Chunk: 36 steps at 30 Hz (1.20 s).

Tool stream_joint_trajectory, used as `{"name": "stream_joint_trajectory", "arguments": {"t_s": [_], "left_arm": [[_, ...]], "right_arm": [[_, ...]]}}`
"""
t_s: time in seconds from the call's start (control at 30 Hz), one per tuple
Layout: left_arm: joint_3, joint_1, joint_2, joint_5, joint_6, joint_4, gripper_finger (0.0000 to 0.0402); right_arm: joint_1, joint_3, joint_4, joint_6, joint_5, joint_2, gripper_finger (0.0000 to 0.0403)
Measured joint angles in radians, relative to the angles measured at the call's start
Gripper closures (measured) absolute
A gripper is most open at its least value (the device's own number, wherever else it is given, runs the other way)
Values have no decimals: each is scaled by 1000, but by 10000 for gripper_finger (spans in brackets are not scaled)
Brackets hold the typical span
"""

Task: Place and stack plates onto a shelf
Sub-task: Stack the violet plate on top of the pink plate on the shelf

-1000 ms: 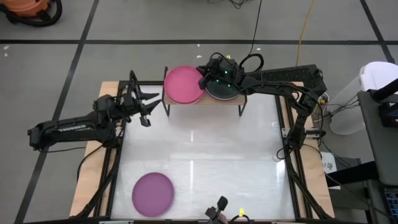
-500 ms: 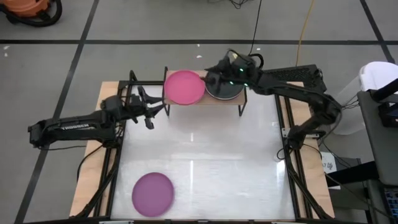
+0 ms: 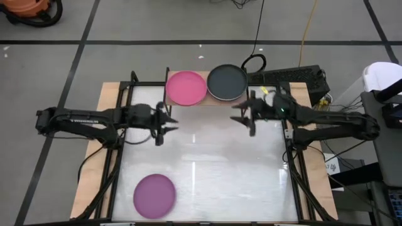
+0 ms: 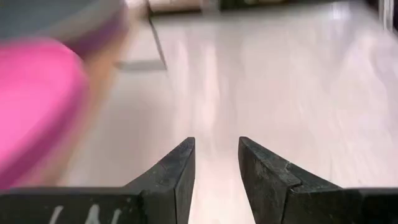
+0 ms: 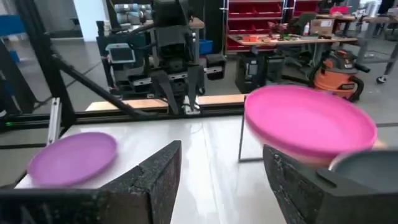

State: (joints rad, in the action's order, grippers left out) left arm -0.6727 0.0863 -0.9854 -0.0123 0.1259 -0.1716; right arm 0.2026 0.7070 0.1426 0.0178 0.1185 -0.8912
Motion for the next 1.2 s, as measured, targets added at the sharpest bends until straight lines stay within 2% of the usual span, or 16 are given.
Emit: {"name": "stream_joint_trajectory", "arguments": {"t_s": [0.07,0.2,0.33,0.53,0.8,1.2], "left_arm": [[-48,-28,-54,-5,0,-115,273],[-108,-89,-149,-79,7,-317,273],[-118,-155,-216,-141,-4,-396,273],[-118,-277,-314,-217,-52,-405,273],[-118,-443,-430,-217,-76,-399,273],[-118,-499,-504,-186,-137,-339,273]], "right_arm": [[-44,-73,17,12,-41,68,197],[-114,-192,84,30,-40,163,197],[-159,-285,176,53,-40,201,197],[-184,-367,289,54,-46,201,197],[-185,-371,295,75,-48,201,197],[-185,-372,295,124,-47,201,197]]}}
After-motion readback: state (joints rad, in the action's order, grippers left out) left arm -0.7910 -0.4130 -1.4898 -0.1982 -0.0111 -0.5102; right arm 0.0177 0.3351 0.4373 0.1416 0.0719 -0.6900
